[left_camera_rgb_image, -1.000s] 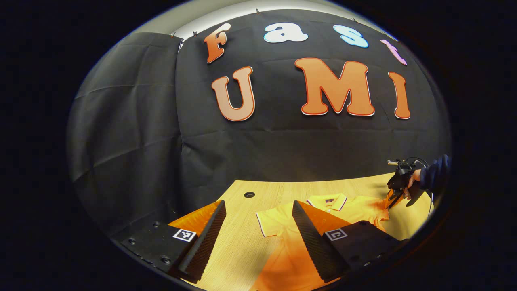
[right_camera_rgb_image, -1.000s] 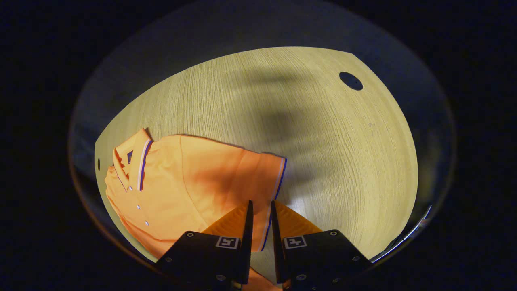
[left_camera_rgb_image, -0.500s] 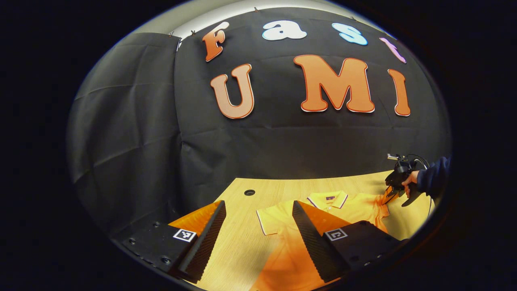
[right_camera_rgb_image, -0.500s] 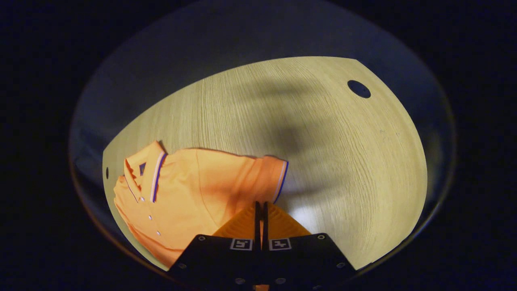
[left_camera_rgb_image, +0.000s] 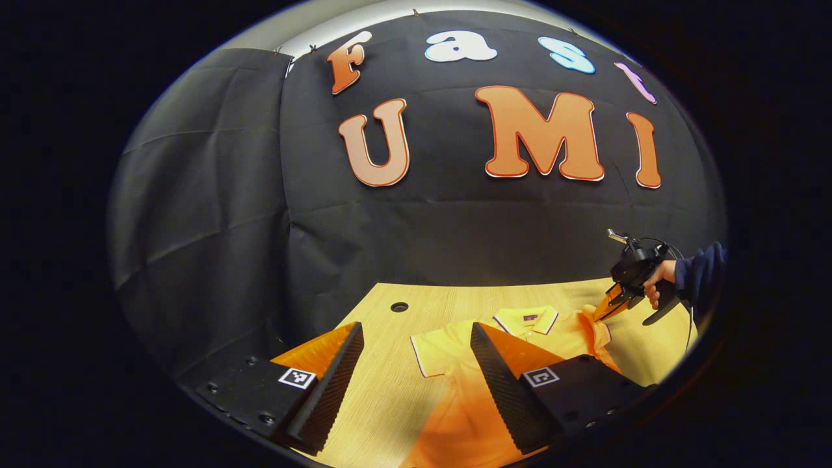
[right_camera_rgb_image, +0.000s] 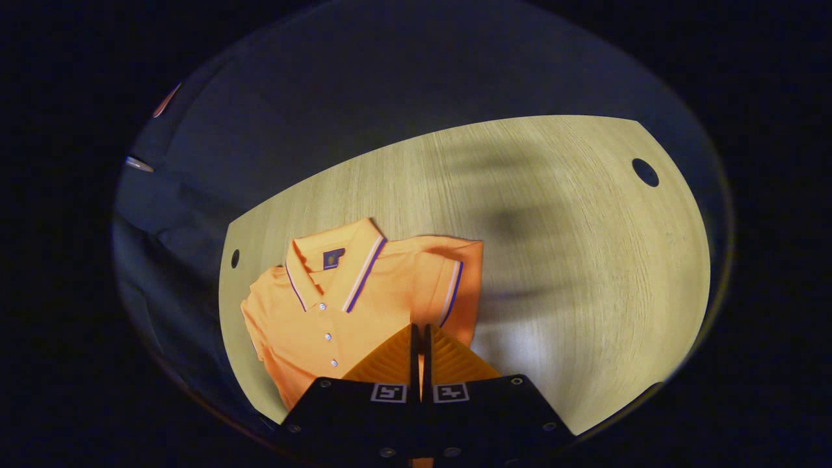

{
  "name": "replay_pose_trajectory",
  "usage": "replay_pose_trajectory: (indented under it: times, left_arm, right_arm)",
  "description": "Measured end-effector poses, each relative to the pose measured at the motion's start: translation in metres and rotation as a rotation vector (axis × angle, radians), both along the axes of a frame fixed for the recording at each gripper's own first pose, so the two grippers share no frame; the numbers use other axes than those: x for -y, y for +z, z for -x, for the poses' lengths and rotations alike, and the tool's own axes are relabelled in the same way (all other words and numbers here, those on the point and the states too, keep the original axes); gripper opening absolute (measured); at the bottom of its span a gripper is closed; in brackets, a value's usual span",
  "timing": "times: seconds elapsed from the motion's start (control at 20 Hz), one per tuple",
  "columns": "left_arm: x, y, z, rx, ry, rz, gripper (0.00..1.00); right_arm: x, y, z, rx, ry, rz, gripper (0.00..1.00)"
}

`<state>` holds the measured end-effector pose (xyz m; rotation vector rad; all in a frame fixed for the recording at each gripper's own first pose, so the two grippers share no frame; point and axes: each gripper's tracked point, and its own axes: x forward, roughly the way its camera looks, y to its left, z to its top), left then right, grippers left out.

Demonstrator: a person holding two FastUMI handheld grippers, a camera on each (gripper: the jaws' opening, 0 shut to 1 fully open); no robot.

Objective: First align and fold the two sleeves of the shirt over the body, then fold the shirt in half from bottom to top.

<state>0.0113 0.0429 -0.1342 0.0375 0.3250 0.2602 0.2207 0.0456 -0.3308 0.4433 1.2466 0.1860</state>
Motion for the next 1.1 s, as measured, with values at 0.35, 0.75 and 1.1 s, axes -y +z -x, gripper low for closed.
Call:
replay_pose_trajectory:
  times: [0.35,0.75,1.1]
  left_arm:
    - [-0.002,-0.013,0.002,-0.032,-0.004,0.056,0.99]
    - [-0.018,-0.087,-0.033,-0.305,0.004,0.26,0.99]
    - [-0.025,-0.173,-0.096,-0.591,-0.069,0.377,0.98]
  right_arm:
    - [-0.044,0.027,0.003,0.028,0.03,-0.135,0.4]
    - [-0.018,0.067,0.006,0.227,0.068,-0.026,0.94]
    - [0.015,0.12,0.041,0.373,-0.06,0.036,0.98]
